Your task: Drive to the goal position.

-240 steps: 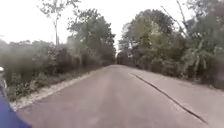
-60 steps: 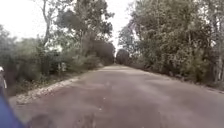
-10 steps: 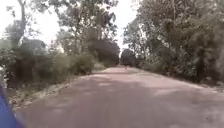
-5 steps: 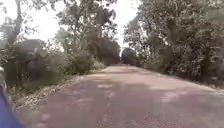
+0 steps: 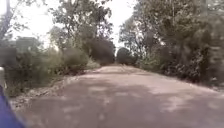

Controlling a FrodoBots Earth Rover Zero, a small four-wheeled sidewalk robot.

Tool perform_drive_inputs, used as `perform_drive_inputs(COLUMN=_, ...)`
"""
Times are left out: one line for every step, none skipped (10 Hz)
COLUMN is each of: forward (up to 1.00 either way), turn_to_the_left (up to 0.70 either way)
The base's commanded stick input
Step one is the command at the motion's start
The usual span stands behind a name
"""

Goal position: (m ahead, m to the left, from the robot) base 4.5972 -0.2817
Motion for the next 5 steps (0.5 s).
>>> perform_drive_inputs(forward=0.70, turn_to_the_left=0.00)
perform_drive_inputs(forward=0.70, turn_to_the_left=0.00)
perform_drive_inputs(forward=0.70, turn_to_the_left=0.00)
perform_drive_inputs(forward=0.70, turn_to_the_left=0.00)
perform_drive_inputs(forward=0.70, turn_to_the_left=0.00)
